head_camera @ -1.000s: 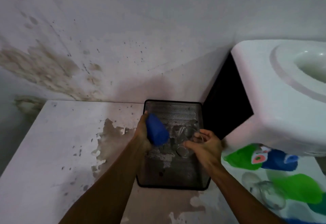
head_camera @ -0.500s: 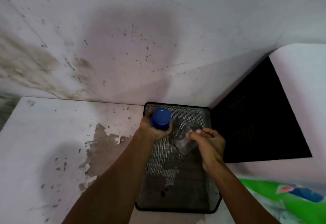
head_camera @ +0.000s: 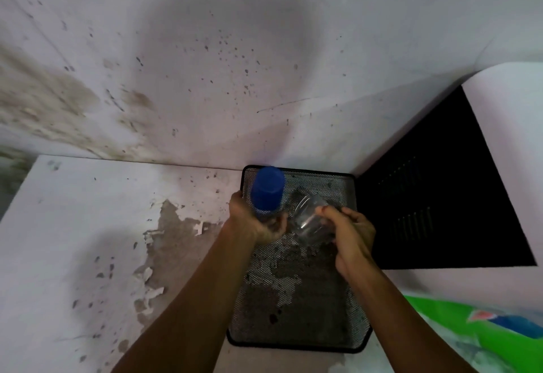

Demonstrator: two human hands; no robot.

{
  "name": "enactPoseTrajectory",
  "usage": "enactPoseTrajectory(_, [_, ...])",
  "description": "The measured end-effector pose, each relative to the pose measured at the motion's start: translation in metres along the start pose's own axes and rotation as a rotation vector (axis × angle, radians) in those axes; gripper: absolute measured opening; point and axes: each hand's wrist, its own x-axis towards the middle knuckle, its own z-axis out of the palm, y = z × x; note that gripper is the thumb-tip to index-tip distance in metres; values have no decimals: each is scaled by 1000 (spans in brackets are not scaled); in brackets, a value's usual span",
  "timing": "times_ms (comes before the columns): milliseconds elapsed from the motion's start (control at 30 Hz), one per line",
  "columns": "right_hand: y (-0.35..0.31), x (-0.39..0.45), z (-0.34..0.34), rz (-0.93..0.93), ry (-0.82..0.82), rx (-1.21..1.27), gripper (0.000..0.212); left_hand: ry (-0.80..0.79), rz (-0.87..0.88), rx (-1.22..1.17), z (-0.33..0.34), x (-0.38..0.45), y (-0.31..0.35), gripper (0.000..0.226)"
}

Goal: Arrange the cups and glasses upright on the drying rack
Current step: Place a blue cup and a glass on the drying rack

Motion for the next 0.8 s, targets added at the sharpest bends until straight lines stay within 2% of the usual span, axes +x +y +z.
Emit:
enactPoseTrajectory(33, [1,0,0,22,14,16,59,69,115,88,-5,-2,-8,61])
enactPoseTrajectory(100, [3,2,-1,59,29,36,43,233,452,267,-13,-2,-29,40])
enactPoseTrajectory(167, [4,0,-1,116,26,75,30,285,671,458,-18,-6,-51,34])
enactPoseTrajectory(200, [5,-1,0,151,20,107,34,243,682,580,-17,-11,-60,37])
enactPoseTrajectory(267, [5,-3,1,221,-35,171,45,89,557,778,-11,-18,-75,42])
enactPoseTrajectory(333, [4,-6,0,265,-143,224,42,-59,465,792,-3,-22,-81,37])
enactPoseTrajectory(400, [5,-6,-3,307,-199,277,38,-122,516,717,5,-21,-84,27])
enactPoseTrajectory(500, [7,0,-10,352,-178,218,35,-55,762,844,12,-8,-84,18])
enactPoseTrajectory(567, [8,3,-14,359,-121,57,26,38,976,1105,17,-1,-77,21])
enactPoseTrajectory(633, [9,5,-22,327,-73,-66,12,128,1119,1387,31,0,-70,26])
enactPoseTrajectory(667, [11,6,-28,303,-72,-100,12,155,1159,1493,40,-2,-68,29])
enactPoseTrajectory(800, [17,-1,-46,248,-124,-192,41,243,1205,1808,75,-8,-62,36])
